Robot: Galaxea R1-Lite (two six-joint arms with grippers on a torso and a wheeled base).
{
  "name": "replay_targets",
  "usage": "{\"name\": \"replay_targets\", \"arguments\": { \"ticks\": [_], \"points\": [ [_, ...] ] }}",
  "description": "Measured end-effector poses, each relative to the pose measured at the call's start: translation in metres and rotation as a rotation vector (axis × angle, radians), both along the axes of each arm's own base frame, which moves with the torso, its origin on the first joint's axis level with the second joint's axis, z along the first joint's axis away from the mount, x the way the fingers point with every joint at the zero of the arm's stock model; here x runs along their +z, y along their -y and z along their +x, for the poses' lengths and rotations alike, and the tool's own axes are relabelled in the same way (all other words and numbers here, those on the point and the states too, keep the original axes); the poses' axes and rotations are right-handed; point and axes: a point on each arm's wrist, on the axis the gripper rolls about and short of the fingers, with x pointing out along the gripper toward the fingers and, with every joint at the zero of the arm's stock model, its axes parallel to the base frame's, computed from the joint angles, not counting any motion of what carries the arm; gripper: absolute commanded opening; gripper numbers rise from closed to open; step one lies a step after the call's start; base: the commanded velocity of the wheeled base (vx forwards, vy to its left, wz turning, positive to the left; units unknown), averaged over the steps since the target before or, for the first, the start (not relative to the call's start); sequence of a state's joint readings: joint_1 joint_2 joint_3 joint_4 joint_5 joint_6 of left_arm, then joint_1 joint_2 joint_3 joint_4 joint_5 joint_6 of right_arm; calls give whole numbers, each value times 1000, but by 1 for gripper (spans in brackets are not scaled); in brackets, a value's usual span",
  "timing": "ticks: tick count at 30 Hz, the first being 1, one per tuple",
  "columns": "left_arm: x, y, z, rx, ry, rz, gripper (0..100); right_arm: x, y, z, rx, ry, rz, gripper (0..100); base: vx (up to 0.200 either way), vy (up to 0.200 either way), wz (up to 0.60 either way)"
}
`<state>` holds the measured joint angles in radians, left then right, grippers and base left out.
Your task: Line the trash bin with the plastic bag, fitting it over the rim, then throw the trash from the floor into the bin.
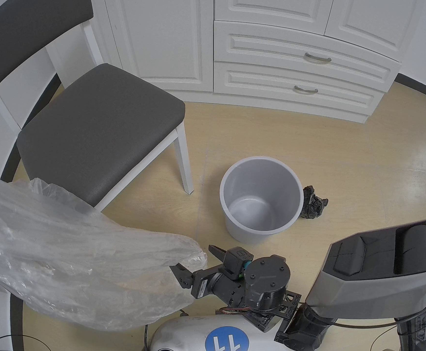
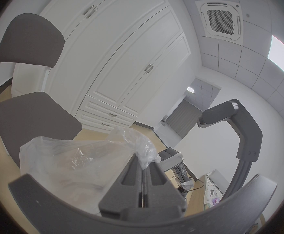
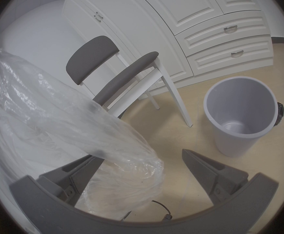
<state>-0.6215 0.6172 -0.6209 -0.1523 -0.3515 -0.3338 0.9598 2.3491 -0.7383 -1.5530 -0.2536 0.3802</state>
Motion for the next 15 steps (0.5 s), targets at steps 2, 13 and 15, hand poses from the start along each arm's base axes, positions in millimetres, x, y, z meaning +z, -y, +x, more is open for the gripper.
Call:
{"name": "replay_targets", "arguments": {
  "ticks": [2,13,15],
  "points": [
    [0,0,0,0,0,0,0,-1,0,0,1,-1,-1,100,0,0,0],
    [0,0,0,1,0,1,0,-4,1,-2,23,-49,29,100,0,0,0],
    [0,0,0,1,0,1,0,-4,1,-3,35,-64,43,100,0,0,0]
  ]
}}
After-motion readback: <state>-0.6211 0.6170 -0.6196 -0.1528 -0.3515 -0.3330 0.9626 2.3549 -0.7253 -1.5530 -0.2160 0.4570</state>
